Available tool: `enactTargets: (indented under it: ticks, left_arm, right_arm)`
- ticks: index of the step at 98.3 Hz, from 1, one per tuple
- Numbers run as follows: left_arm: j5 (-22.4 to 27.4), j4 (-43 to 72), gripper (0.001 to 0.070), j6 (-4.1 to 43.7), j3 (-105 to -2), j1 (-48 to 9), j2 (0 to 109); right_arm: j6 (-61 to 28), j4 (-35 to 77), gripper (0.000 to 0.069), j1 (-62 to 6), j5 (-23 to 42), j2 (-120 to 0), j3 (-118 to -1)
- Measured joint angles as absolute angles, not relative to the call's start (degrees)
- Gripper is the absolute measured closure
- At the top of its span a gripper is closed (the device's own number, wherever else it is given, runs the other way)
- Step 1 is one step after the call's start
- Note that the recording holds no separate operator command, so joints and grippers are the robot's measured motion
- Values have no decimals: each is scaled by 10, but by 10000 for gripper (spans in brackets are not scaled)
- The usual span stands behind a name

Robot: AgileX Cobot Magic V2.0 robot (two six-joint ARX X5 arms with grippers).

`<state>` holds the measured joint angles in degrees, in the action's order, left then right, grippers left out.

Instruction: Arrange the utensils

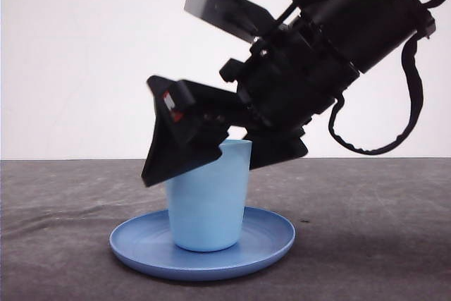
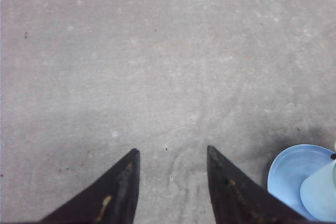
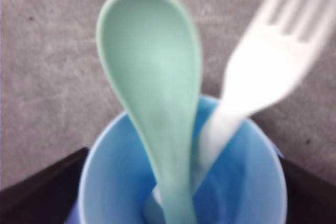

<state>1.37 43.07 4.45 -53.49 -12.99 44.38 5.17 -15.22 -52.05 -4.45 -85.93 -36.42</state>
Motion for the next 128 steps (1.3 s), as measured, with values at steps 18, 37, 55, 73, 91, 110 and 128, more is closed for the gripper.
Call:
enactTargets:
  ticks: [18,37,55,73,91,110,128]
  left_arm:
    - [14,431,477,44,-535,-130,444]
    - [14,436,477,44,-535,-130,444]
    - [14,448,477,44,-535,-130,444]
    - [14,448,477,44,-535,-130,444]
    - [14,449,477,44,-535,-130,444]
    - [14,461,477,44,-535,-130,444]
    - [14,461,477,44,-535,-130,444]
  right_arm:
    - [59,-101,11,-517,-44,-845,-364]
    - [61,6,11,-494,-45,-770,-364]
    - [58,140,11,-433,-43,-669,-365]
    - [58,275,11,-332,-43,-573,-393]
    - [58,382,11,-224,-42,-514,-449]
    - [58,461,11,-131,-42,-502,-473]
    - [58,478,11,-87,-42,-502,-473]
